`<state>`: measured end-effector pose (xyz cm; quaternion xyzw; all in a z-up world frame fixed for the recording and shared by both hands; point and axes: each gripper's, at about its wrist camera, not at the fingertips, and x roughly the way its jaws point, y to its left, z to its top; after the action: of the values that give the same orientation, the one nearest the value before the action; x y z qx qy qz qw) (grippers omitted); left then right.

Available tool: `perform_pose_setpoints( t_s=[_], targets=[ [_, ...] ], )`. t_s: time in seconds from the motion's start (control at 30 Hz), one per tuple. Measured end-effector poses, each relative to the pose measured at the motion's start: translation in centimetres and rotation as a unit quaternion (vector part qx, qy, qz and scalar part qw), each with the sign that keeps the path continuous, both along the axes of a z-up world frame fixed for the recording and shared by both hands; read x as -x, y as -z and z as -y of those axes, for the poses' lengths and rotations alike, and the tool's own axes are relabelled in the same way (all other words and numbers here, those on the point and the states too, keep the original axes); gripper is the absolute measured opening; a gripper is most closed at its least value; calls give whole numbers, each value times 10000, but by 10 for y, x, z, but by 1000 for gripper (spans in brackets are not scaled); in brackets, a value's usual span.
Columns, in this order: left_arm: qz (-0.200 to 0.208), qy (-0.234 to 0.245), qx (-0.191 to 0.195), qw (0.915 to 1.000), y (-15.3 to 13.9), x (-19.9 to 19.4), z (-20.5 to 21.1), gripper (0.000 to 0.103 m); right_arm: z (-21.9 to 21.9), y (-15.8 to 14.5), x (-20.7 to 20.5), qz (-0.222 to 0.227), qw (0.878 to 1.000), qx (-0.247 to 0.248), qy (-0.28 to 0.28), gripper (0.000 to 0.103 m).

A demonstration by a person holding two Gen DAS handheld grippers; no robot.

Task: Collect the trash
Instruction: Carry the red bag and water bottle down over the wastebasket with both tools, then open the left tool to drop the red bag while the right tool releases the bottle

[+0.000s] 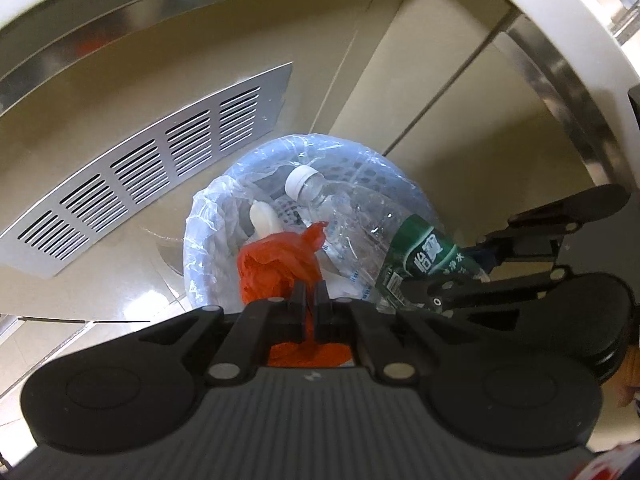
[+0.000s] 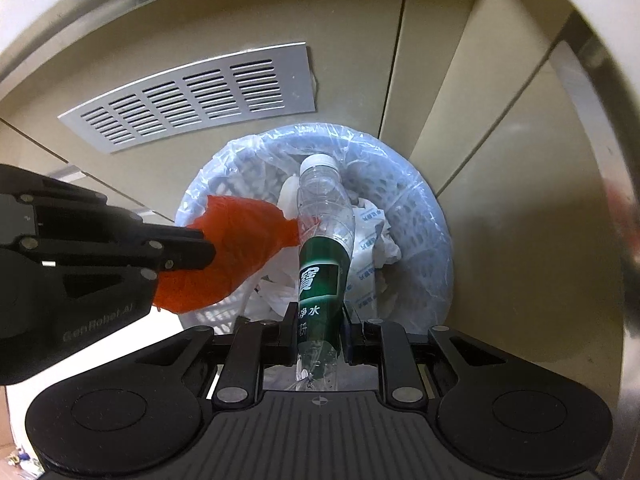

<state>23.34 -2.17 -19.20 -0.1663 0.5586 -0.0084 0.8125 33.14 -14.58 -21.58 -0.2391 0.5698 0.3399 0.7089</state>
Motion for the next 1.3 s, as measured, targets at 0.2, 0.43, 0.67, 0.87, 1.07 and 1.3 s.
perform_pose_setpoints(
  t_s=[0.2,0.43,0.67,0.87,1.07,1.3],
  targets=[
    [15,-21,-115,9999,3,-2,-3,2,-4,9,-1,54,10000,16,-61,20],
    [-10,-53,-311,9995,11,-4,-1,2,-5,25,-4,63,10000,-4,-61,20],
    [-54,-151,-377,9992,24,-10,-4,2,-4,41,-10,-5,9999,122,2,20],
    [-44,-139,-438,9989,33,-16,-5,2,-6,51,-16,-94,9998,154,105,20],
    [28,-112,-372,9992,42,-19,-1,2,-10,62,-21,-221,9995,43,236,20],
    [-11,-108,-313,9995,44,-17,-2,2,-6,64,-23,-242,9991,-108,322,21]
  ],
)
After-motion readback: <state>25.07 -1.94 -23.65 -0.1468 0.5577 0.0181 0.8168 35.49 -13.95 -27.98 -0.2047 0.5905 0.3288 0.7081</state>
